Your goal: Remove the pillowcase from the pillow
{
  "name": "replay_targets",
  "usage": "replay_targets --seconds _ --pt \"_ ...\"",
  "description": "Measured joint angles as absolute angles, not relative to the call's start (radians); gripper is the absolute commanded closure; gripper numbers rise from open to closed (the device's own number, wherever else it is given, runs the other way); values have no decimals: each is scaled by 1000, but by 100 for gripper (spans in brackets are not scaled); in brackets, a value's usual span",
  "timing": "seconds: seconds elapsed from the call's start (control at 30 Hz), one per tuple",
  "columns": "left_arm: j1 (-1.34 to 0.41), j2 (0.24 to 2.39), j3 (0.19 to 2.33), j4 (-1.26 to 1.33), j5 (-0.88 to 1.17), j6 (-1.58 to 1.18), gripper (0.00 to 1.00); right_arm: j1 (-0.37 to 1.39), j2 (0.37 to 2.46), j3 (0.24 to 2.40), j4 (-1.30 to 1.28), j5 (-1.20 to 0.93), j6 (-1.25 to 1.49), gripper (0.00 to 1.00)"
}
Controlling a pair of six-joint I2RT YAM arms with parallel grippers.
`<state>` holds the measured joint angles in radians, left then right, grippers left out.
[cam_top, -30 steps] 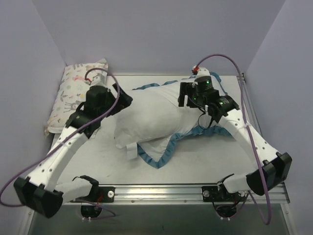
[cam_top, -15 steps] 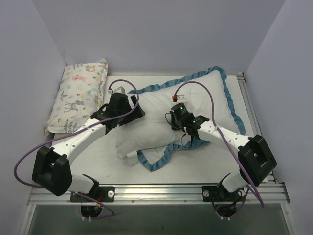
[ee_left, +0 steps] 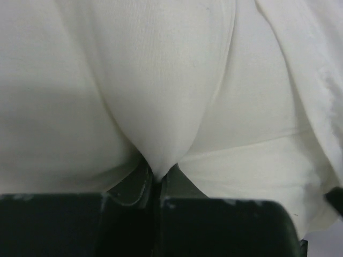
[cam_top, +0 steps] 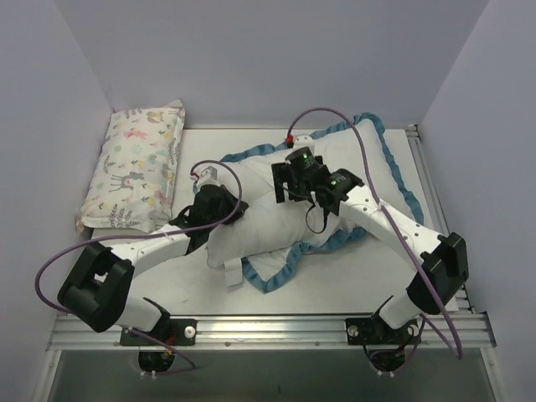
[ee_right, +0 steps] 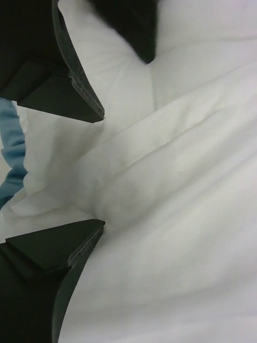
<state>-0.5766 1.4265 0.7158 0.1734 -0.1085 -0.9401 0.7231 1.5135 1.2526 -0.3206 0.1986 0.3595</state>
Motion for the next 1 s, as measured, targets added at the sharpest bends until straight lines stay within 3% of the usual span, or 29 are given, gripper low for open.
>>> replay_targets --seconds 0.27,0.5,0.57,0.6,0.67,0.7,0.8,1.0 --pt "-630 1408 643 300 -150 -979 100 686 1837 1833 -448 237 183 11" --pt "-643 1363 601 324 -166 -989 100 677 2117 1973 -541 230 94 15" --pt "-645 1351 599 313 -168 -989 100 673 2142 1983 -545 236 86 32" --pt "-648 1344 599 306 -168 -988 100 669 2143 1991 -550 245 88 48" --pt "-657 1317 599 274 -169 -989 100 665 2143 2022 -572 260 99 64" --pt "-661 1301 600 258 -169 -988 100 658 2143 2040 -580 267 110 77" --pt "-681 1216 602 178 -169 -987 100 616 2143 2082 -606 273 149 95" --pt "-701 1088 645 -3 -168 -979 100 478 2143 2128 -666 271 226 100"
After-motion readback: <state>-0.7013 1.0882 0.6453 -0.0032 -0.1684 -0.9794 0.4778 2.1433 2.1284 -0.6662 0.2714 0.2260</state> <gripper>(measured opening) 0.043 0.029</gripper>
